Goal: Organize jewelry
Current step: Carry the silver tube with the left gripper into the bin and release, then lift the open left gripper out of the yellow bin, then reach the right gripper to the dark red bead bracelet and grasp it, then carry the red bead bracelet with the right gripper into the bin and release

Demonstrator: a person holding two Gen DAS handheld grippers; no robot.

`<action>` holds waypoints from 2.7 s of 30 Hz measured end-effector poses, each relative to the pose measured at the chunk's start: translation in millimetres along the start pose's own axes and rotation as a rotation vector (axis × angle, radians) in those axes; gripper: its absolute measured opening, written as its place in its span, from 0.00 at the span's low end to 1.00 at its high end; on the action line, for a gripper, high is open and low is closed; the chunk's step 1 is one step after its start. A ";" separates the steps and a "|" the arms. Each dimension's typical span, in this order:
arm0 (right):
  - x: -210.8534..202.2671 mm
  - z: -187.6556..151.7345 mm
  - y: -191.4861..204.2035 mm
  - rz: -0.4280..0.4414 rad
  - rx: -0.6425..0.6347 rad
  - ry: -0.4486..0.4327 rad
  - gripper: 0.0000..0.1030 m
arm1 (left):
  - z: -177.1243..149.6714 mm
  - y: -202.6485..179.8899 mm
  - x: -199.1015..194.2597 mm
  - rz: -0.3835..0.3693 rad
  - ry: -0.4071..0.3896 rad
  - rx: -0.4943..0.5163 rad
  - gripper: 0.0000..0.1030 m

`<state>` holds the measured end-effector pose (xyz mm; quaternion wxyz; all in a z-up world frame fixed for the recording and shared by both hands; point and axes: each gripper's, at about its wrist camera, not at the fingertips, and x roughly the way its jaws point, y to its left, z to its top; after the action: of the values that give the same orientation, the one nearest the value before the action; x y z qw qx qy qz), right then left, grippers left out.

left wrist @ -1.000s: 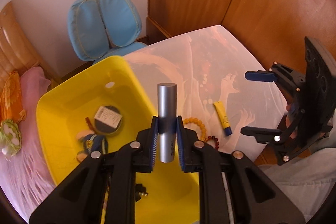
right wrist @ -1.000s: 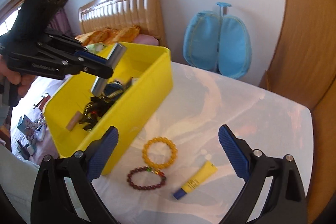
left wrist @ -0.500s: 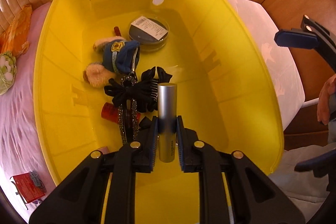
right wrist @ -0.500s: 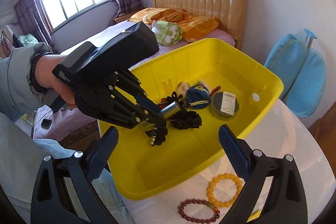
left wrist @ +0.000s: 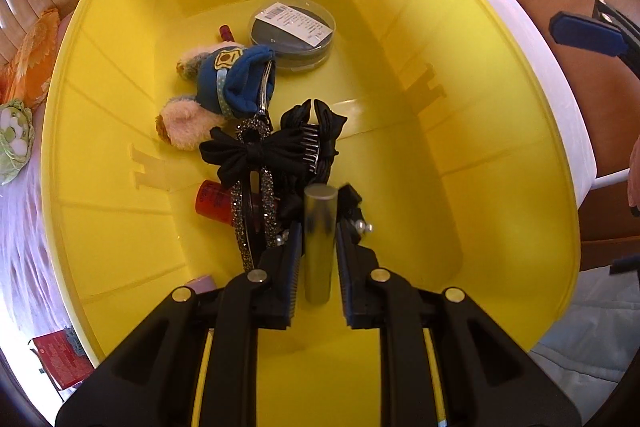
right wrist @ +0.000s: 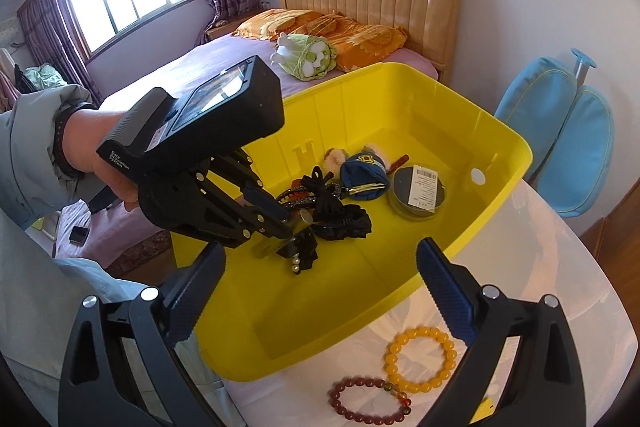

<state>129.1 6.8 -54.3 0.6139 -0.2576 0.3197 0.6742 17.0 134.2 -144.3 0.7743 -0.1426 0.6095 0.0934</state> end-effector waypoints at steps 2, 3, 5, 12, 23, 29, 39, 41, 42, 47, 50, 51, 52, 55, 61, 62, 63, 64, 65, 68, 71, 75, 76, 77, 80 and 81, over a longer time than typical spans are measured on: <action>-6.3 -5.3 -4.5 -0.021 0.020 -0.011 0.94 | 0.9 -0.7 -4.3 0.002 -0.007 0.007 0.26; -10.2 -8.3 -7.1 -0.031 0.033 -0.016 0.94 | 1.4 -2.6 -6.1 0.005 -0.014 0.011 0.35; -17.9 -15.2 -11.8 -0.055 0.062 -0.029 0.94 | 1.4 -5.6 -11.0 0.011 -0.027 0.023 0.42; -48.7 -53.9 -49.8 -0.221 0.277 -0.056 0.94 | 7.8 -19.7 -27.7 0.008 -0.127 0.029 0.68; -42.7 -119.2 -88.5 -0.372 0.494 0.086 0.94 | 25.1 -67.0 -79.2 -0.043 -0.308 0.154 0.80; -25.9 -136.8 -93.9 -0.427 0.524 0.172 0.94 | 36.7 -107.5 -76.6 -0.095 -0.315 0.272 0.80; -17.2 -138.2 -76.0 -0.331 0.467 0.171 0.94 | 38.2 -143.0 -64.4 -0.120 -0.299 0.376 0.80; -8.3 -134.4 -67.1 -0.307 0.425 0.187 0.94 | 36.7 -141.5 -65.2 -0.116 -0.296 0.373 0.80; -3.0 -133.3 -64.4 -0.298 0.410 0.199 0.94 | 36.2 -140.0 -64.8 -0.116 -0.296 0.371 0.80; 17.0 -133.1 -57.6 -0.299 0.342 0.248 0.57 | 31.0 -127.8 -63.8 -0.108 -0.293 0.332 0.80; 22.1 -135.1 -58.3 -0.292 0.329 0.255 0.57 | 26.4 -118.2 -62.7 -0.105 -0.289 0.305 0.80; 23.3 -135.8 -58.5 -0.287 0.328 0.256 0.57 | 24.7 -115.1 -62.3 -0.104 -0.287 0.296 0.80; 24.6 -136.3 -58.3 -0.288 0.324 0.258 0.57 | 23.0 -112.0 -61.8 -0.103 -0.286 0.287 0.80; 31.0 -140.3 -57.1 -0.283 0.298 0.276 0.45 | 19.3 -104.0 -60.6 -0.097 -0.280 0.259 0.80; 38.2 -144.5 -45.9 -0.284 0.235 0.301 0.15 | 16.8 -98.9 -61.5 -0.093 -0.283 0.235 0.80; 37.8 -144.5 -45.1 -0.283 0.234 0.302 0.11 | 16.8 -98.6 -61.5 -0.094 -0.283 0.237 0.80; 37.4 -144.4 -44.8 -0.284 0.234 0.304 0.10 | 17.1 -99.3 -61.6 -0.094 -0.284 0.238 0.80; 36.3 -144.3 -45.1 -0.280 0.239 0.302 0.10 | 17.4 -99.9 -61.5 -0.095 -0.284 0.240 0.80; 33.9 -144.0 -45.6 -0.270 0.248 0.295 0.10 | 17.5 -100.7 -61.6 -0.095 -0.284 0.242 0.80; 22.1 -138.6 -46.6 -0.265 0.272 0.255 0.10 | 18.1 -103.8 -61.8 -0.098 -0.283 0.249 0.80; 5.3 -132.7 -46.8 -0.278 0.281 0.213 0.10 | 19.0 -106.3 -61.9 -0.098 -0.284 0.253 0.80; -17.6 -122.1 -46.6 -0.299 0.275 0.156 0.10 | 20.8 -107.8 -61.0 -0.096 -0.284 0.253 0.80; -23.3 -119.4 -45.8 -0.306 0.270 0.142 0.10 | 21.2 -107.7 -60.8 -0.097 -0.285 0.250 0.80; -28.9 -118.3 -46.2 -0.311 0.267 0.131 0.10 | 21.4 -108.0 -60.7 -0.098 -0.286 0.248 0.80; -38.7 -107.6 -49.9 -0.328 0.260 0.101 0.10 | 20.9 -107.9 -60.9 -0.101 -0.289 0.251 0.80; -43.6 -104.6 -48.5 -0.333 0.256 0.089 0.10 | 20.9 -108.0 -61.2 -0.102 -0.291 0.253 0.80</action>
<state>177.4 -98.2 -97.1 0.7298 -0.2564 0.3825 0.5053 55.9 41.3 -68.8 0.8695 -0.0600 0.4902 -0.0036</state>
